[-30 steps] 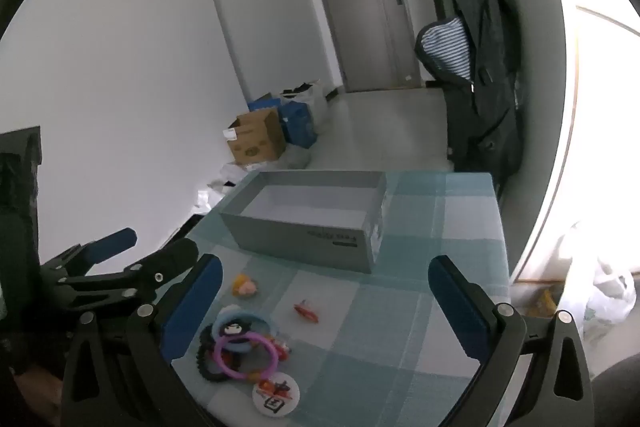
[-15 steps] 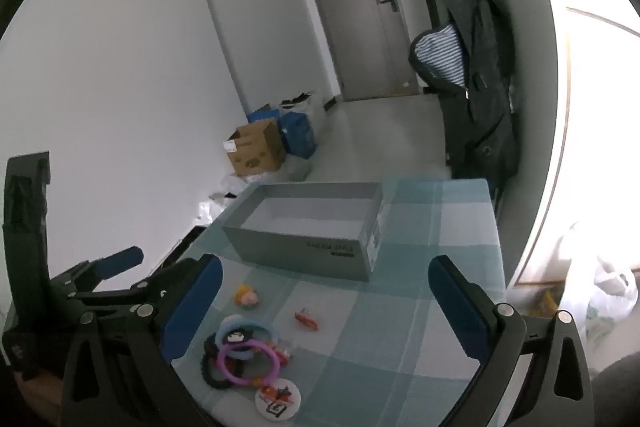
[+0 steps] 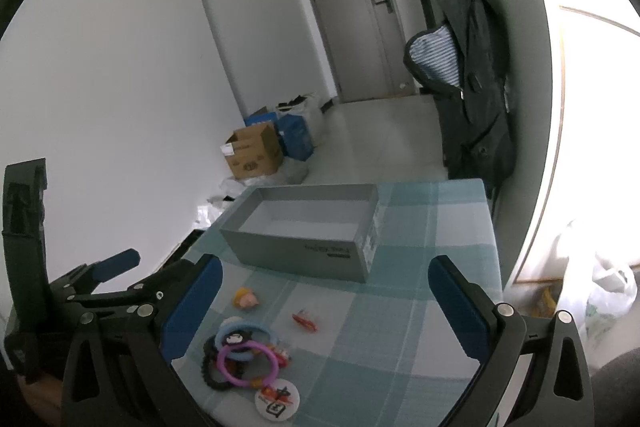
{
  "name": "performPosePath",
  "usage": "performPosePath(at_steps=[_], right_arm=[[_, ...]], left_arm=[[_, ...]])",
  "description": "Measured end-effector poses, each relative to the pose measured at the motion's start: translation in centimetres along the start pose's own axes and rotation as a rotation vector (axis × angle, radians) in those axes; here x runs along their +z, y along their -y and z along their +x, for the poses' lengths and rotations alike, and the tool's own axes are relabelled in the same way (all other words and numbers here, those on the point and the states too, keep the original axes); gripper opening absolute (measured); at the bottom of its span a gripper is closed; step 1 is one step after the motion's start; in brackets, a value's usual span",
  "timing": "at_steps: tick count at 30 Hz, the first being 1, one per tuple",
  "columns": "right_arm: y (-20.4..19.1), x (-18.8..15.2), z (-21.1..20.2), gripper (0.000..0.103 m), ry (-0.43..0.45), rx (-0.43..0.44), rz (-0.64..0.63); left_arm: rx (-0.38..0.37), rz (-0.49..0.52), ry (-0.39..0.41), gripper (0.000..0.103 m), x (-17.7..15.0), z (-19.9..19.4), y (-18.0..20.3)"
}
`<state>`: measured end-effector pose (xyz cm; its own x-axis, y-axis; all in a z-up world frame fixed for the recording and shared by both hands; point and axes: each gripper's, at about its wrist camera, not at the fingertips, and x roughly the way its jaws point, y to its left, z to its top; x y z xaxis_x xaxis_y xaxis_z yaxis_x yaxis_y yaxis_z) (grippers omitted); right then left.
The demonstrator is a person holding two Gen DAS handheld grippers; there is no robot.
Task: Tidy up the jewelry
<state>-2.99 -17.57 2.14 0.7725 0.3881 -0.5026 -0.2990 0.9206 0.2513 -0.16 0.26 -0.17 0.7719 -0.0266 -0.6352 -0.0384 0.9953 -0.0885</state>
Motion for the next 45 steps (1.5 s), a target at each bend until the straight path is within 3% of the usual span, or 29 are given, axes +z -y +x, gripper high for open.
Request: performPosePath(at_steps=[45], right_arm=[[-0.48,-0.74,0.51,0.103,-0.028,-0.001,-0.002]], left_arm=[[-0.002,-0.037,-0.033,0.102,-0.2,0.56,-0.68]])
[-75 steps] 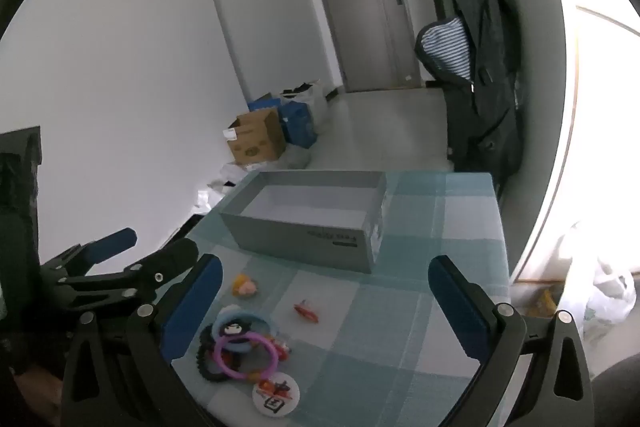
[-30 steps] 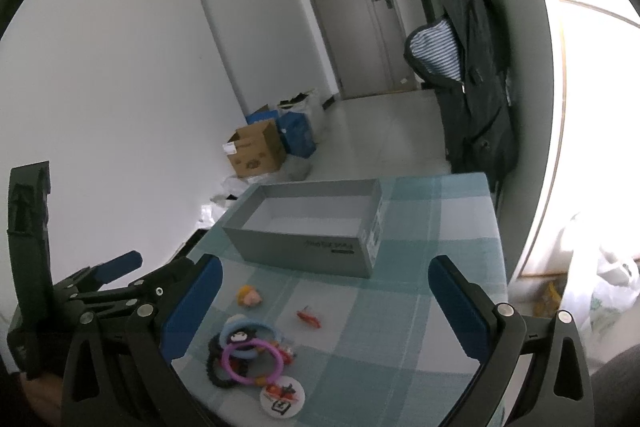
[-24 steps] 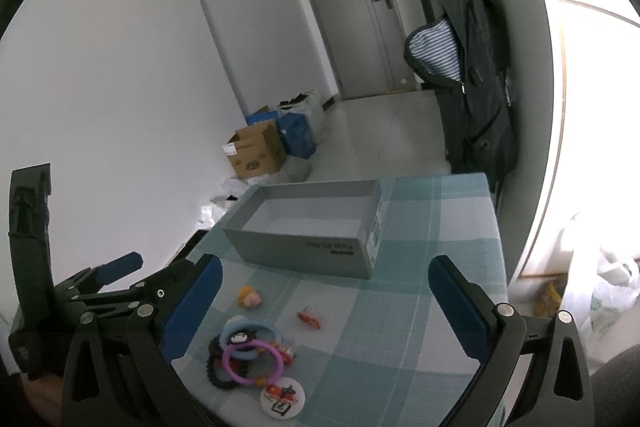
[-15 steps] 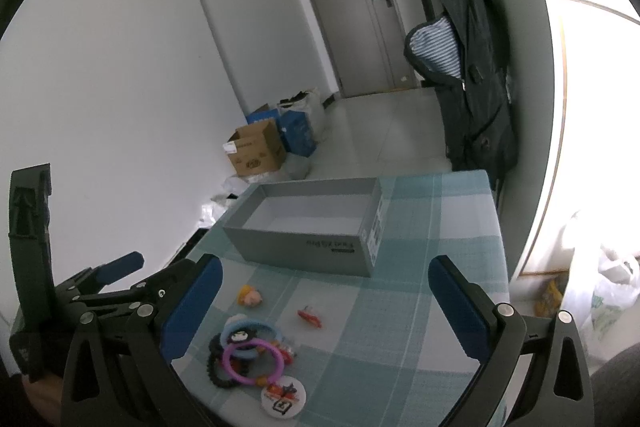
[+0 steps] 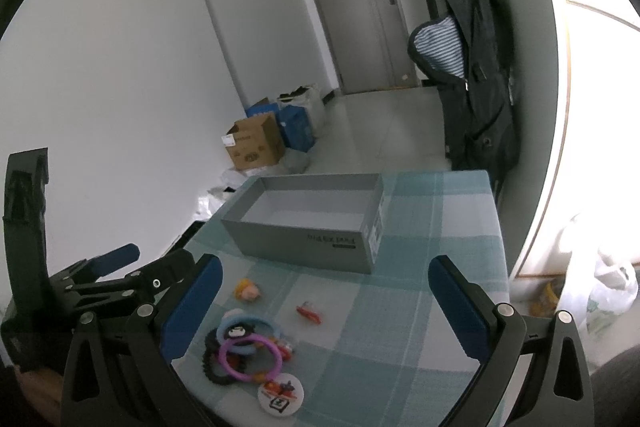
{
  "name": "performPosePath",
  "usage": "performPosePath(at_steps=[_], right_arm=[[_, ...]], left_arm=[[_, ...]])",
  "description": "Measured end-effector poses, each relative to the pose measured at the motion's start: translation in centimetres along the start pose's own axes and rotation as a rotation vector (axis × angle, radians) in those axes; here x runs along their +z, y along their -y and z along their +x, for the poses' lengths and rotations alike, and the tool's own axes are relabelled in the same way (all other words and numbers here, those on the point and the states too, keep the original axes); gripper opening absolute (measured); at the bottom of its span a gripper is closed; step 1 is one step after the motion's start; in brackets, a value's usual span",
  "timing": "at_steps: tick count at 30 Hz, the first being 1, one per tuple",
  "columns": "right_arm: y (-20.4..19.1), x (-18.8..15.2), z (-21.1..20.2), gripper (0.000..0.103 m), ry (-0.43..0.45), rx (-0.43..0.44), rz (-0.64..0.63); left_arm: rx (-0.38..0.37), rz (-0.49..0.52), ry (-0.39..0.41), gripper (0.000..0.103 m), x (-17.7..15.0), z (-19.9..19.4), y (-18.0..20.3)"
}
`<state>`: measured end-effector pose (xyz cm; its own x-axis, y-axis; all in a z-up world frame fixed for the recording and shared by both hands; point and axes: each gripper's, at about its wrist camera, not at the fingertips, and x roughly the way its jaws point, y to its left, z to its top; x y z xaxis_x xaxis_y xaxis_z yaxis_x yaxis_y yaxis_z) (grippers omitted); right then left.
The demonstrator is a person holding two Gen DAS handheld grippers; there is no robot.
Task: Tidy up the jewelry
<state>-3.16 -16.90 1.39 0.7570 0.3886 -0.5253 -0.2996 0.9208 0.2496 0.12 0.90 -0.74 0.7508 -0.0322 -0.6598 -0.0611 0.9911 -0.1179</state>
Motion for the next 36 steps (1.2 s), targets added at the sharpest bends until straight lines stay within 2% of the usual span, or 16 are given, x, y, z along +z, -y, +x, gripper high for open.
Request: performPosePath(at_steps=[8,11,13,14,18,24,28,35,36], right_arm=[[0.0,-0.1,0.0,0.103,-0.005,-0.003,-0.003],[0.0,-0.2,0.1,0.103,-0.024,0.013,0.001],[-0.1,-0.4,0.4,0.103,-0.04,0.031,0.0],[-0.1,-0.5,0.6,0.103,-0.053,0.053,0.004],[-0.6,-1.2,1.7,0.103,-0.129,0.142,0.019],[-3.2,-2.6,4.0,0.098,-0.243,0.208,-0.036],[-4.3,-3.4,5.4,0.085,-0.292,0.237,-0.049],[-4.9,-4.0,7.8,0.061,-0.364,0.248,-0.03],[-5.0,-4.0,8.0,0.055,-0.37,0.251,-0.034]], left_arm=[[-0.003,-0.011,-0.004,0.102,0.1,0.0,-0.3],[-0.027,-0.036,-0.032,0.102,0.4,0.3,-1.0],[-0.059,-0.046,-0.078,0.102,0.7,0.9,-1.7],[-0.075,-0.051,-0.102,0.102,0.8,1.1,-2.3],[-0.097,-0.121,-0.103,0.102,1.4,1.1,-4.8],[-0.092,-0.222,-0.133,0.102,1.5,2.1,-7.4],[-0.106,-0.262,-0.163,0.102,1.5,2.7,-8.0],[-0.123,-0.241,-0.196,0.102,1.4,3.4,-8.3],[-0.125,-0.242,-0.202,0.102,1.4,3.5,-8.4]])
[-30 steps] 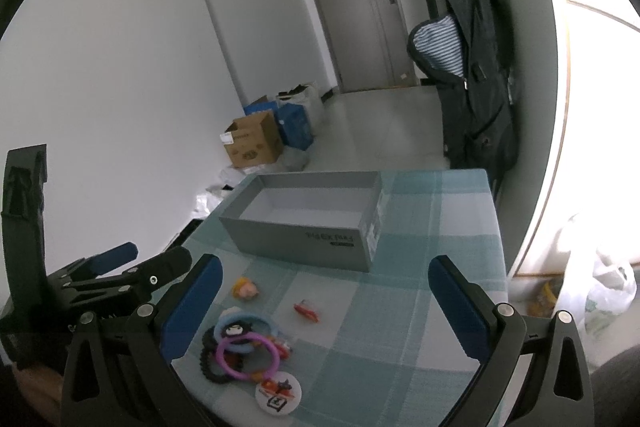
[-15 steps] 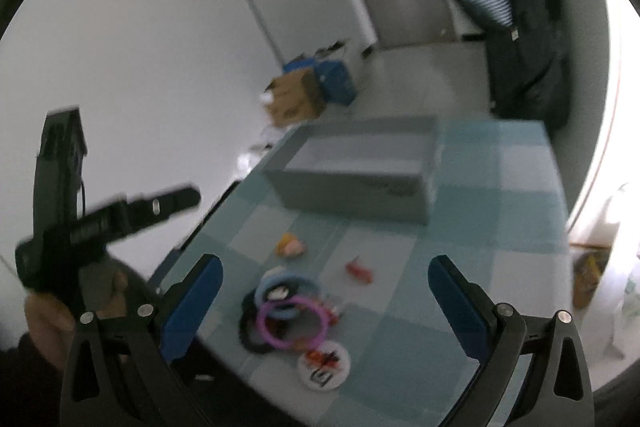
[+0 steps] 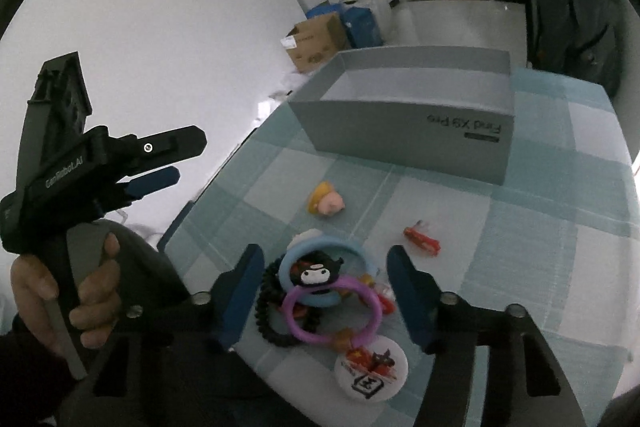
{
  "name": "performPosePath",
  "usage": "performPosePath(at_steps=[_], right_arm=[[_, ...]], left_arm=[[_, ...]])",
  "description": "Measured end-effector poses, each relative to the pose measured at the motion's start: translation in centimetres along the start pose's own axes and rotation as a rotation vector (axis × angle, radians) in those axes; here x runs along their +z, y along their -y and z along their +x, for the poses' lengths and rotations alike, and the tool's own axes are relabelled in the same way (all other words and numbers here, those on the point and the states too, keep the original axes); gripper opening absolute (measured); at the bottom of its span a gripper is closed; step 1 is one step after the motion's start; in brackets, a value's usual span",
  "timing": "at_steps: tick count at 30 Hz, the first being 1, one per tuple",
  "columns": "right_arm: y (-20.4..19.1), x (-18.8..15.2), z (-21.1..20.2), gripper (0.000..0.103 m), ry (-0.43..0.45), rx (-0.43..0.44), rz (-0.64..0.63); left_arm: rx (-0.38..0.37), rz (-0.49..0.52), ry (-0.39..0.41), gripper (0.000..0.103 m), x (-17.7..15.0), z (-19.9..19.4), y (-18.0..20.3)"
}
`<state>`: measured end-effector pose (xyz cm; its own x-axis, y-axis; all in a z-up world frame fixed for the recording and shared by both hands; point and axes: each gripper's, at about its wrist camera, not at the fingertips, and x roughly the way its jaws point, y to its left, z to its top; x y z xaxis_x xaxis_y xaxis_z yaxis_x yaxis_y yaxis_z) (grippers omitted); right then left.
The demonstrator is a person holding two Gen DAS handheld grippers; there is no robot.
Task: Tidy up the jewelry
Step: 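Grasp the pink ring with the black charm using the right tool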
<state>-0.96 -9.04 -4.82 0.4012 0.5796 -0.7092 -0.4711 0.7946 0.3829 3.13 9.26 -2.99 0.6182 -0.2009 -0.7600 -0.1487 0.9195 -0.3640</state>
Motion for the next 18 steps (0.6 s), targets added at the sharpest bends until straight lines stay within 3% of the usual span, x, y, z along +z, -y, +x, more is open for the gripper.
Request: performPosePath(at_steps=[2,4,9,18], right_arm=[[-0.2,0.0,0.3,0.048,-0.014,-0.007,-0.012],[-0.5,-0.1,0.6,0.034,-0.031,-0.025,-0.031],[0.0,-0.2,0.2,0.02,-0.043,-0.036,-0.031],[0.9,0.1,-1.1,0.019,-0.004,-0.012,0.022]], left_arm=[[-0.007,-0.007,-0.01,0.102,0.0,0.1,-0.3],[-0.009,-0.014,-0.017,0.102,0.1,0.3,-0.5],[-0.015,-0.033,-0.027,0.102,0.2,0.5,-0.6],[-0.004,-0.018,-0.035,0.102,0.1,0.9,-0.1]])
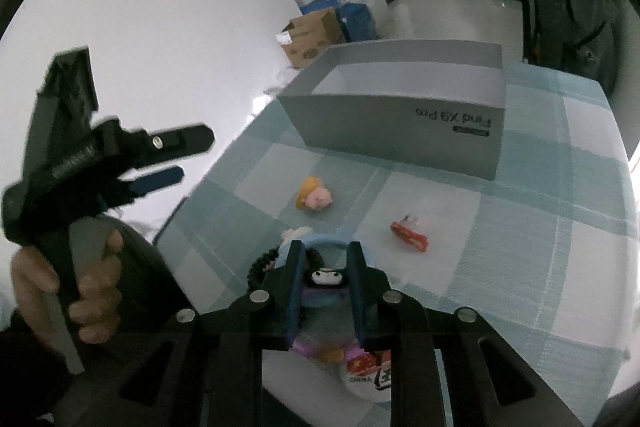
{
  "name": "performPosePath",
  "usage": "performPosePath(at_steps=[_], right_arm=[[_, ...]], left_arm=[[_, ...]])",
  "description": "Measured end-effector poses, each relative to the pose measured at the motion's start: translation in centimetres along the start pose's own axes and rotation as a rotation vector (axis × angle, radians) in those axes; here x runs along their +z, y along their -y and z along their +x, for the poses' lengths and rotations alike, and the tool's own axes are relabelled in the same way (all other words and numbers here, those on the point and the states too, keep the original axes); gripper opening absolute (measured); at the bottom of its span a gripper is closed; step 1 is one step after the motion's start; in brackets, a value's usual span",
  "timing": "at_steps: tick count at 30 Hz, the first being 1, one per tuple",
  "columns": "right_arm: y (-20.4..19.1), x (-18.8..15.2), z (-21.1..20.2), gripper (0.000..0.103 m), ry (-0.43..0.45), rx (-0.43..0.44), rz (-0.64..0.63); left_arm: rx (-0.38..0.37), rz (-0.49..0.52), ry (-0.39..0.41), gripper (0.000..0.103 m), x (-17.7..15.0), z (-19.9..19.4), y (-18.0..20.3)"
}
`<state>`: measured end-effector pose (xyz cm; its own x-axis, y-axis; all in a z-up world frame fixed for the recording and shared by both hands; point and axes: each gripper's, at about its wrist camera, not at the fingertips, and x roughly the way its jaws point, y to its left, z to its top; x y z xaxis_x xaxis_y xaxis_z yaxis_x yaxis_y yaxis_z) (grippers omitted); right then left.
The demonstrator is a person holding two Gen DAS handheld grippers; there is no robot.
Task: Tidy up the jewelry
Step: 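Grasp the pink ring with the black charm using the right tool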
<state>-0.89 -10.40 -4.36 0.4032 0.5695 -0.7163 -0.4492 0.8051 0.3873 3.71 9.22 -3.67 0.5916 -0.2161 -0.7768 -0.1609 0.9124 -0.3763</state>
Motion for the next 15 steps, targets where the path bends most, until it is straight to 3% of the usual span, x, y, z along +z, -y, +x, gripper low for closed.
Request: performPosePath(at_steps=[8,15], right_arm=[[1.4,1.0,-1.9,0.019,0.074,0.051,0.101],[2.8,1.4,-2.8,0.019,0.097,0.045,0.16]], left_arm=[[-0.019,0.016,-0.059,0.102,-0.3,1.5,0.7],[0.0,0.127,-0.107,0.102,-0.5,3.0,3.3]])
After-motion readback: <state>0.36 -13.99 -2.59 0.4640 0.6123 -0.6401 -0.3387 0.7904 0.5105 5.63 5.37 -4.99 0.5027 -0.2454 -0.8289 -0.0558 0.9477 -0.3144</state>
